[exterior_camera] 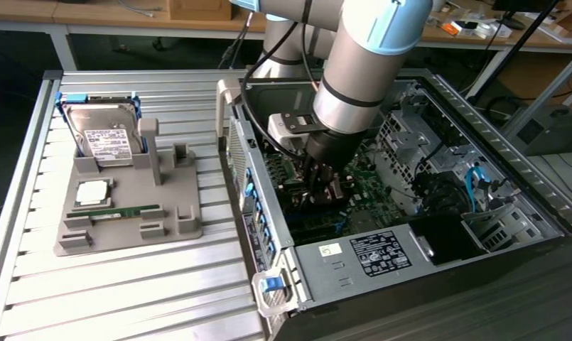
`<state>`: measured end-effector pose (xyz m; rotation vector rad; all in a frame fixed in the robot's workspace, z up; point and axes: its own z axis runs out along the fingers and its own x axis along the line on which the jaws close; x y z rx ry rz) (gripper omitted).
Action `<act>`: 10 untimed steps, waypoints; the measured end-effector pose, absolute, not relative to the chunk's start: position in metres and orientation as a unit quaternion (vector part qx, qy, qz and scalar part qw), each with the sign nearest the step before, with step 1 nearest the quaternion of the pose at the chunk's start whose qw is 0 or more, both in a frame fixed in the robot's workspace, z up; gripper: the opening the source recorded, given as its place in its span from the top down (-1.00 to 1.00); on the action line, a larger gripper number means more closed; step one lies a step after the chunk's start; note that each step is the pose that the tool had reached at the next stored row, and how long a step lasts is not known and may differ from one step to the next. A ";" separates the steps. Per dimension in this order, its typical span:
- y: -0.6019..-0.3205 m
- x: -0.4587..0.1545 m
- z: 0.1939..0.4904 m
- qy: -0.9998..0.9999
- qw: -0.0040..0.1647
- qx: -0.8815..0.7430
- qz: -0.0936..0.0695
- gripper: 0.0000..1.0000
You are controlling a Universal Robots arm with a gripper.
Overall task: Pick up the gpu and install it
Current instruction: 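Insert the gpu into the slot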
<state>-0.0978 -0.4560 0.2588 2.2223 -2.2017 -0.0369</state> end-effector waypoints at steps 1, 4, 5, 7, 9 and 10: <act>-0.456 -0.098 0.259 -0.704 0.007 0.710 -0.012 0.46; -0.456 -0.098 0.259 -0.704 0.007 0.710 -0.012 0.46; -0.456 -0.098 0.259 -0.704 0.007 0.710 -0.012 0.46; -0.456 -0.098 0.258 -0.704 0.007 0.710 -0.012 0.46; -0.456 -0.098 0.258 -0.704 0.007 0.710 -0.012 0.46; -0.456 -0.098 0.258 -0.704 0.007 0.710 -0.012 0.46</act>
